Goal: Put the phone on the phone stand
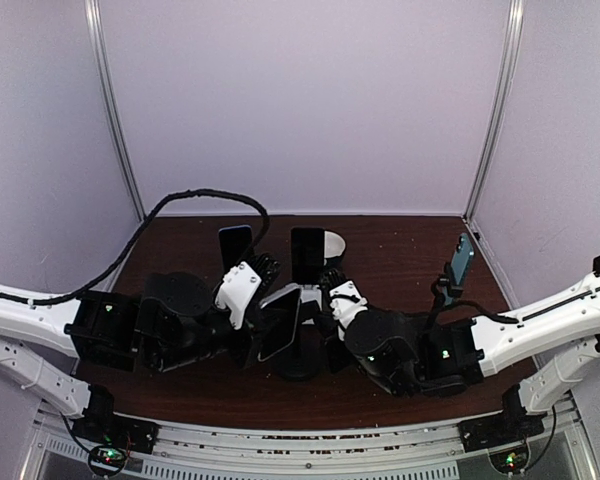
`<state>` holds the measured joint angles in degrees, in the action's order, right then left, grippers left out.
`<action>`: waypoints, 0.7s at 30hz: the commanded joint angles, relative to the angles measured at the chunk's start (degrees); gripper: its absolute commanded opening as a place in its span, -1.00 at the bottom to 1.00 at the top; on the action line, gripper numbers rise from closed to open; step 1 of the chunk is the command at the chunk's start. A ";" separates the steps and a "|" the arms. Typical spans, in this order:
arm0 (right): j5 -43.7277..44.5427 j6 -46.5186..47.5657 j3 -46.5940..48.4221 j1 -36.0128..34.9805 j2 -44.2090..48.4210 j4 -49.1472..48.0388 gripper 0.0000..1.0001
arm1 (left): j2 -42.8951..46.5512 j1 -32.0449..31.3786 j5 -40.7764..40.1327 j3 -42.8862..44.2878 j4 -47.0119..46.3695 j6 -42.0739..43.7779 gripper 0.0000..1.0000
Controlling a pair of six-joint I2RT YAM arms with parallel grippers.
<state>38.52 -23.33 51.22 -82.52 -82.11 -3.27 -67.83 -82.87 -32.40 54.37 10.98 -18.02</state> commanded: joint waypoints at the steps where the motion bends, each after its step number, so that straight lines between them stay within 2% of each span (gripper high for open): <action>1: -2.77 0.97 1.38 -0.64 0.43 -3.28 -1.00 | 4.06 0.98 5.86 -2.91 -17.58 9.32 -1.00; 4: -5.72 1.47 -0.88 -0.33 0.77 -8.49 -1.00 | 5.11 0.96 11.89 -2.13 -21.71 14.01 -1.00; 8: -7.44 2.04 -2.75 0.19 1.39 -10.62 -1.00 | 9.94 2.37 14.00 -5.19 -28.46 18.72 -1.00; 11: -8.03 2.54 -3.01 0.43 1.27 -10.77 -1.00 | 13.27 7.01 20.31 -9.70 -32.72 18.60 -1.00; 14: -9.06 3.41 -2.79 0.49 1.01 -11.33 -1.00 | 14.80 11.57 30.79 -15.62 -41.54 15.97 -1.00; 18: -9.85 3.61 -2.54 0.61 0.25 -11.72 -1.00 | 12.08 13.47 36.09 -16.47 -44.93 15.52 -1.00; 21: -10.26 3.31 -2.73 0.91 0.06 -11.94 -1.00 | 10.33 13.96 41.31 -16.88 -51.08 12.26 -1.00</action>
<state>30.44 -19.46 48.42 -81.91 -82.08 -11.31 -56.40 -69.47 -1.76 37.54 -24.95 -2.85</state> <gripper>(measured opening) 0.060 0.093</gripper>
